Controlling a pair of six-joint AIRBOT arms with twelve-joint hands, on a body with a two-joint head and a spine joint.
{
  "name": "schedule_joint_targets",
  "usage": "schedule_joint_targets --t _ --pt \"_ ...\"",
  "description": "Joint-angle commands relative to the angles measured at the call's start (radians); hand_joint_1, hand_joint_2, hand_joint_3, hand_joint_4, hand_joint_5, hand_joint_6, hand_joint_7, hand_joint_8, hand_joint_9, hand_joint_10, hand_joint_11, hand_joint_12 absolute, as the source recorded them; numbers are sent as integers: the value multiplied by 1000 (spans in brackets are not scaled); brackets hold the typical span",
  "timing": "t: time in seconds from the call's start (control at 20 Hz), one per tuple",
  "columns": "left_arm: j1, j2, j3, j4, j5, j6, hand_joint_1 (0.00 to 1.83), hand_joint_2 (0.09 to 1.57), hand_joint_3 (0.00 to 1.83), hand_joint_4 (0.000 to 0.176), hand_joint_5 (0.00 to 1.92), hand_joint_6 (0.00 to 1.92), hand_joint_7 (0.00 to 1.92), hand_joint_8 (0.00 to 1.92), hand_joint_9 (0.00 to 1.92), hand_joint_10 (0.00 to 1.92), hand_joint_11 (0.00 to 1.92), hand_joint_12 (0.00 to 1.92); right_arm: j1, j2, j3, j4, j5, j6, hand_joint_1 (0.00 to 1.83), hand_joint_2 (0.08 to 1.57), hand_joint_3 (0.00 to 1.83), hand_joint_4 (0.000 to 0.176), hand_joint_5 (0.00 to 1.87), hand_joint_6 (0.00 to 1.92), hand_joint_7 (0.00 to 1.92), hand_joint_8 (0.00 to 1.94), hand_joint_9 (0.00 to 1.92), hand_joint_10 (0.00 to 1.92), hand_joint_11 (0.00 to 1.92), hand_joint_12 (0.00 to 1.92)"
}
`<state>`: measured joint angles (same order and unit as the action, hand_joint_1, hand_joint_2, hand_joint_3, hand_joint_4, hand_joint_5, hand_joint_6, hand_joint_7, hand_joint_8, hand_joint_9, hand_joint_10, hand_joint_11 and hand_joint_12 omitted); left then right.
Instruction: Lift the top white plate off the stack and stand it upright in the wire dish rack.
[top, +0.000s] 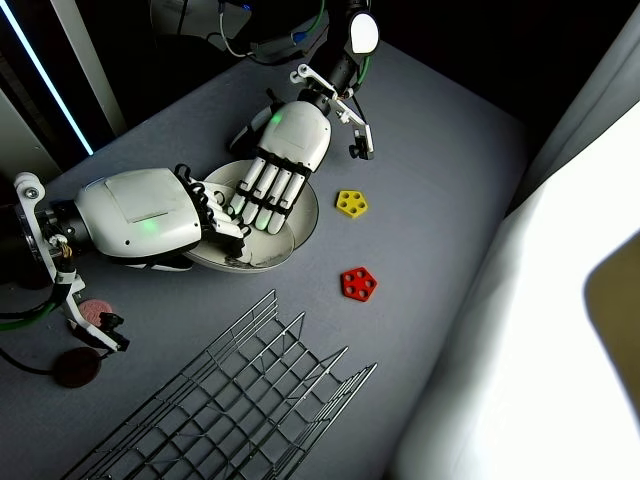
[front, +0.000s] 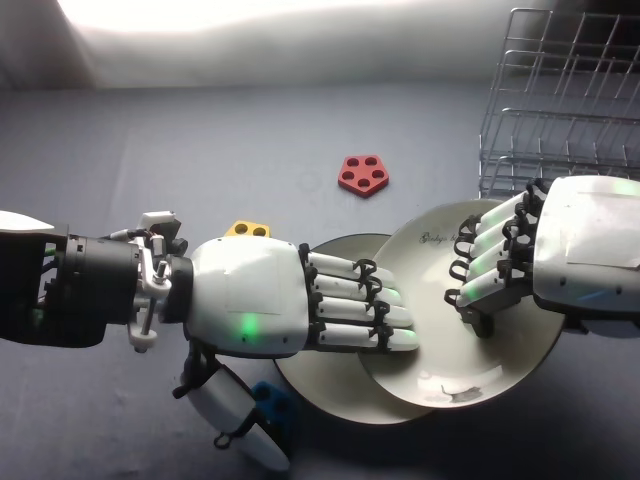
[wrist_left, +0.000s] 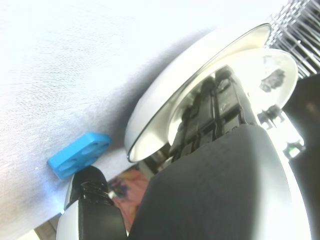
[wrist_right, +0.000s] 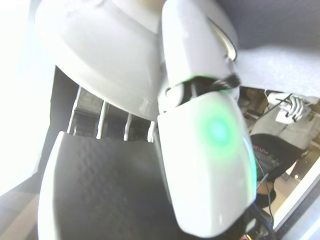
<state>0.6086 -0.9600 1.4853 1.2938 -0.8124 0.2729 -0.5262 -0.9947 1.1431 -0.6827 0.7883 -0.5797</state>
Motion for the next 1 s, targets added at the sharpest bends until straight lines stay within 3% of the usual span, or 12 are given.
schedule_joint_targets --t 0.0,0.2,0.45,0.5,0.6,0.8,0.85,0.95 --pt "-4 -17 -1 25 55 6 126 964 2 0 67 3 115 2 115 2 97 4 2 11 -6 22 12 1 1502 1018 0 0 1044 880 1233 312 1135 658 1112 1154" --pt "-11 3 -1 -12 43 6 137 966 3 0 58 0 102 0 106 0 102 6 31 42 -48 -69 31 77 1503 1004 1 0 1088 811 1327 109 1164 611 1130 1128" --pt "-29 41 22 -61 7 -4 134 964 0 0 63 1 106 3 118 4 112 9 109 69 -71 -150 36 285 1503 1003 0 0 1117 783 1326 113 1180 549 1114 1132" --pt "-35 47 32 -68 -2 -9 121 966 1 0 50 0 94 0 108 0 106 7 119 72 -75 -158 36 301 1503 1002 0 0 1112 782 1328 115 1188 543 1112 1142" --pt "-45 66 60 -104 -27 -17 133 969 2 0 63 6 104 5 117 4 114 10 135 75 -83 -179 36 318 1497 1027 5 0 1051 849 1208 320 1112 690 1059 1241" --pt "-49 102 105 -164 -79 -21 129 967 0 0 53 1 87 5 100 5 112 9 163 75 -79 -193 36 355 1500 1017 0 0 1090 847 1313 113 1142 615 1055 1228" --pt "-49 112 114 -165 -91 -22 114 969 1 0 47 0 83 3 98 4 115 10 176 75 -77 -186 36 365 1501 1021 0 0 1069 886 1237 282 1159 578 1042 1232" --pt "-49 129 128 -186 -116 -31 143 962 0 0 71 9 116 13 130 13 137 19 191 73 -78 -172 36 365 1494 1064 0 0 986 1011 1063 608 1041 761 951 1356"
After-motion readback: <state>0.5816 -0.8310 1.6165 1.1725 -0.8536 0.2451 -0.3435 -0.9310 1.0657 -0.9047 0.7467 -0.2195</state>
